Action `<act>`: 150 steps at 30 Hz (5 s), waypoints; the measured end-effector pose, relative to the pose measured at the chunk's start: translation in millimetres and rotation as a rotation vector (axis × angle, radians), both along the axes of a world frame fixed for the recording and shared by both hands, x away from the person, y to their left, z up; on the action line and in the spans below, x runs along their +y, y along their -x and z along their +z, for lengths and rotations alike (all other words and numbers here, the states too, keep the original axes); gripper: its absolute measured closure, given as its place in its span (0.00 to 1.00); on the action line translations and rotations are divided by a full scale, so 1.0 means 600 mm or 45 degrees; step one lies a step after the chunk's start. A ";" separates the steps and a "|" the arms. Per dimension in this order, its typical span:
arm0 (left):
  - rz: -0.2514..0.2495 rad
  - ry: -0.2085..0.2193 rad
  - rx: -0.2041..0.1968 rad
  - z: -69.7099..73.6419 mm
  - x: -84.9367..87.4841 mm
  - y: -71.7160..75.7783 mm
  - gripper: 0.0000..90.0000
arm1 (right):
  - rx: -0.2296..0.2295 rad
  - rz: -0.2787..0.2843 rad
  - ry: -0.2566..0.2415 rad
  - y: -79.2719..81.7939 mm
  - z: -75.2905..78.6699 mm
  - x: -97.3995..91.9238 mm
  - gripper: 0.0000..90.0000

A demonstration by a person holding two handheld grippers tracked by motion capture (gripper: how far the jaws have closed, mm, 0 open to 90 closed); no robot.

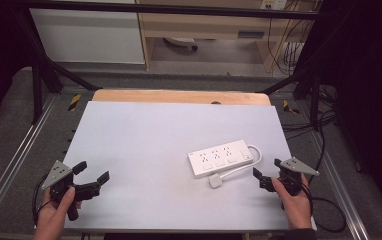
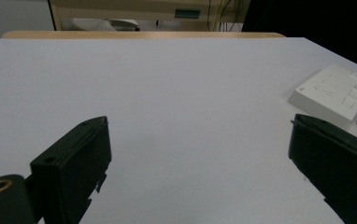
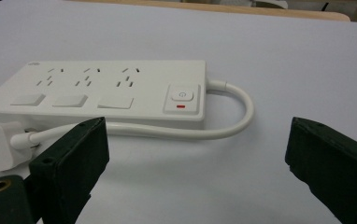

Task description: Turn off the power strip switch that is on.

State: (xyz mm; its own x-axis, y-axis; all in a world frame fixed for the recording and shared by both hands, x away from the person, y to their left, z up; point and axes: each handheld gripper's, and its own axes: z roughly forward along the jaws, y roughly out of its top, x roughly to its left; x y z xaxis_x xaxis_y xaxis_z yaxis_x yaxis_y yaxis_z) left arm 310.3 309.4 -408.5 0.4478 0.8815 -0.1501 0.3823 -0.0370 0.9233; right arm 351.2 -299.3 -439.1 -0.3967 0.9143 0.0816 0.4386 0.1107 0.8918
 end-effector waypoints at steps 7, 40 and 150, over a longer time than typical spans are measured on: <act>0.003 0.020 -0.001 0.000 0.002 0.000 0.06 | -0.037 0.008 0.020 0.003 0.015 0.004 0.07; 0.011 0.005 0.017 -0.004 0.003 -0.001 0.06 | -0.119 -0.065 0.042 -0.026 0.103 0.018 0.12; -0.020 -0.027 0.020 -0.004 0.002 0.000 0.07 | -0.211 0.127 0.129 -0.071 0.112 0.124 1.00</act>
